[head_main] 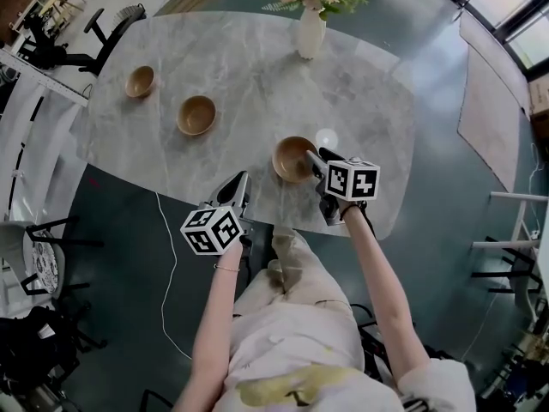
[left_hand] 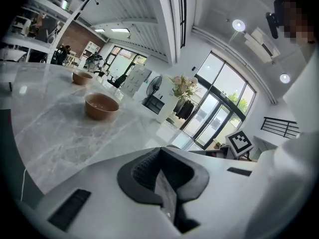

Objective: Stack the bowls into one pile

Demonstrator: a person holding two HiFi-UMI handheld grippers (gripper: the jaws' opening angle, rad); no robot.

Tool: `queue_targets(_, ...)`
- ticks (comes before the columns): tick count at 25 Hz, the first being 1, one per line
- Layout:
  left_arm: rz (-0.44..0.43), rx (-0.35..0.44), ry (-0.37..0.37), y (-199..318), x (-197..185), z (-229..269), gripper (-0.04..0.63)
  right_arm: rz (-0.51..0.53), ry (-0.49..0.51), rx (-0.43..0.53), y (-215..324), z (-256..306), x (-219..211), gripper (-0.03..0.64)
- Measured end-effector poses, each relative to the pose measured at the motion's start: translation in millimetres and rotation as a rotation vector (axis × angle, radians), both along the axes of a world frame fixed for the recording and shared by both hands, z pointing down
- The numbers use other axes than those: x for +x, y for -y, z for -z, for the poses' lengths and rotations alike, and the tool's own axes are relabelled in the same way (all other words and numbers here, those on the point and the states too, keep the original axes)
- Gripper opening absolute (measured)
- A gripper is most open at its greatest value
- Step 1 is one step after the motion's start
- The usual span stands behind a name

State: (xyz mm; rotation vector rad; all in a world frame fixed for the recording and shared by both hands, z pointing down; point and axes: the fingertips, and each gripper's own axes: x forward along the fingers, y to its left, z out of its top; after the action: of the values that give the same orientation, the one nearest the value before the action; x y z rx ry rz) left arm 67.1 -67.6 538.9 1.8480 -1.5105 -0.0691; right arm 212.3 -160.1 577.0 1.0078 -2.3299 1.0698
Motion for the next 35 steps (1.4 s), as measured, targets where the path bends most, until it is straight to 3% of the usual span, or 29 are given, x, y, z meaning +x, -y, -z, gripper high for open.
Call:
queue_targets(13, 0.0, -0.111, -0.036, 28.0, 9.9, -29.6, 0.0, 0.115, -0.092, -0.164, 10.7, -27.4, -8.0, 0.121)
queue_targets(17, 0.001, -0.129, -0.047, 32.5, 11.1, -33.5, 0.0, 0.133, -0.135, -0.159, 12.2, -30.9, -5.8, 0.038)
queue_targets(19, 0.006, -0.135, -0.047, 33.3, 9.9, -34.8, 0.0, 0.145, -0.154, -0.159, 12.8, -32.1, -4.6, 0.028)
queue_targets(26, 0.032, -0.135, -0.043, 37.9, 1.4, -34.8, 0.0, 0.164, -0.173, -0.162, 16.9, -31.9, -8.9, 0.023)
queue_targets(35, 0.085, -0.126, -0.031, 39.9, -20.7, -30.7, 0.0, 0.178, -0.113, -0.159, 24.9, -19.0, -36.7, 0.023)
